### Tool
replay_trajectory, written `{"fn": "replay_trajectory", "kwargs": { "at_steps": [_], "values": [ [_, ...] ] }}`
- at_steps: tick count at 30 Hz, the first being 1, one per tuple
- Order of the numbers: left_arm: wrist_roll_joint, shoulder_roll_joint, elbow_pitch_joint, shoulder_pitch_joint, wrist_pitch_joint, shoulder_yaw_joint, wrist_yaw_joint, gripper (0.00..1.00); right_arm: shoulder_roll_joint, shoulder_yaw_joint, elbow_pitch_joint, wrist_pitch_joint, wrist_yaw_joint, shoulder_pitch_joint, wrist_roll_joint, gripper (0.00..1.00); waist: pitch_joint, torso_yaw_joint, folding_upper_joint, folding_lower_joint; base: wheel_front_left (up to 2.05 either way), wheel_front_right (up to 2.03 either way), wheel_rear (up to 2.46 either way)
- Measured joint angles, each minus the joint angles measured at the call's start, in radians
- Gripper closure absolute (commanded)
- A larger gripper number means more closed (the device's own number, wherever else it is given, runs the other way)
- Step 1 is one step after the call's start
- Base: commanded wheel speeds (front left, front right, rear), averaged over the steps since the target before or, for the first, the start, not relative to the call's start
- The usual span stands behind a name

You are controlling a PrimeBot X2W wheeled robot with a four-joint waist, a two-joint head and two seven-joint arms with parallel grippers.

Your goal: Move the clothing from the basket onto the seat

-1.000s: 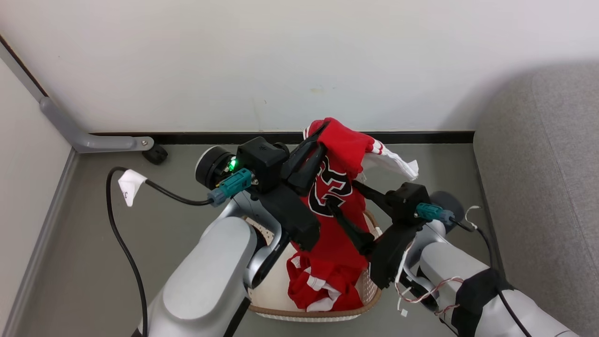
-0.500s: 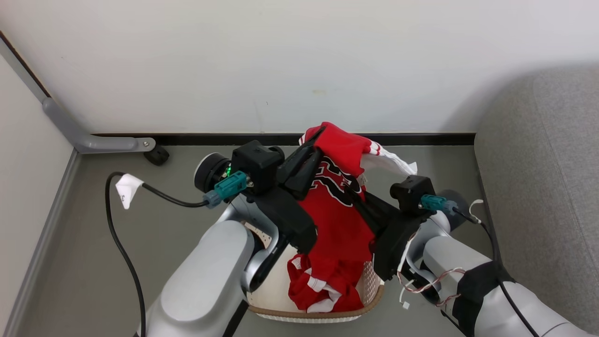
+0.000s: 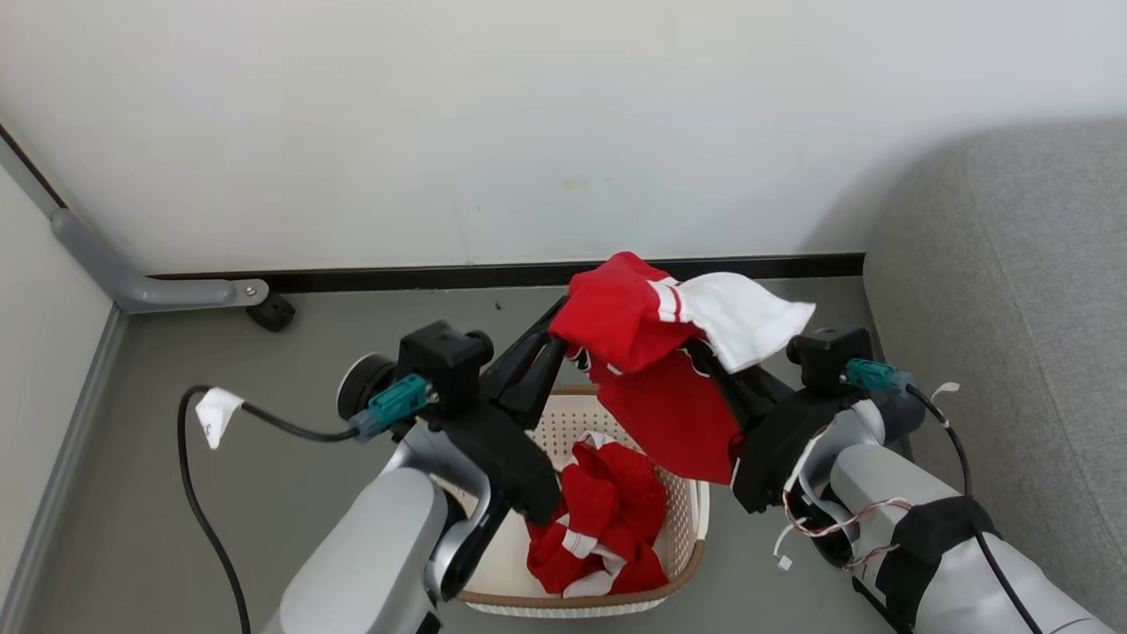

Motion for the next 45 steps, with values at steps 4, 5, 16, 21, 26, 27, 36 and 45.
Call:
{"fn": "replay_trajectory", "kwargs": {
  "at_steps": [4,5,16,21,26,27,36,45],
  "values": [
    [0.0,0.009,0.005,0.024,-0.005,0.0,0.005,1.0,-0.001,-0.023,-0.012,0.0,0.0,0.01,0.0,1.0,-0.005,-0.012,0.0,0.0,0.0,0.0,0.0],
    [0.0,0.01,0.007,0.029,-0.005,0.0,0.007,1.0,-0.002,-0.033,-0.016,0.0,0.0,0.011,0.0,1.0,-0.006,-0.016,0.0,0.0,0.0,0.0,0.0],
    [-0.002,0.017,0.003,0.069,-0.029,0.0,0.008,0.0,-0.065,-0.129,-0.091,0.0,0.0,0.088,-0.02,1.0,-0.027,-0.054,0.0,0.0,0.0,0.0,0.0],
    [-0.002,0.041,-0.02,0.101,-0.05,0.014,0.016,0.0,-0.08,-0.156,-0.128,0.0,-0.002,0.112,-0.042,1.0,-0.03,-0.073,0.0,0.0,0.0,0.0,0.0],
    [-0.003,0.057,-0.025,0.122,-0.06,0.029,0.024,0.0,-0.112,-0.189,-0.17,0.0,-0.01,0.138,-0.068,1.0,-0.034,-0.097,0.0,0.0,0.0,0.0,0.0],
    [-0.003,0.06,-0.025,0.125,-0.063,0.03,0.025,0.0,-0.12,-0.197,-0.179,0.0,-0.015,0.147,-0.074,1.0,-0.035,-0.102,0.0,0.0,0.0,0.0,0.0],
    [-0.003,0.073,-0.036,0.178,-0.088,0.036,0.035,0.0,-0.16,-0.262,-0.288,0.0,-0.046,0.223,-0.109,1.0,-0.045,-0.154,0.0,0.0,0.0,0.0,0.0],
    [-0.01,0.096,-0.037,0.212,-0.121,0.073,0.058,0.0,-0.189,-0.323,-0.411,0.0,-0.081,0.292,-0.163,1.0,-0.043,-0.224,0.0,0.0,0.0,0.0,0.0]
  ]
}}
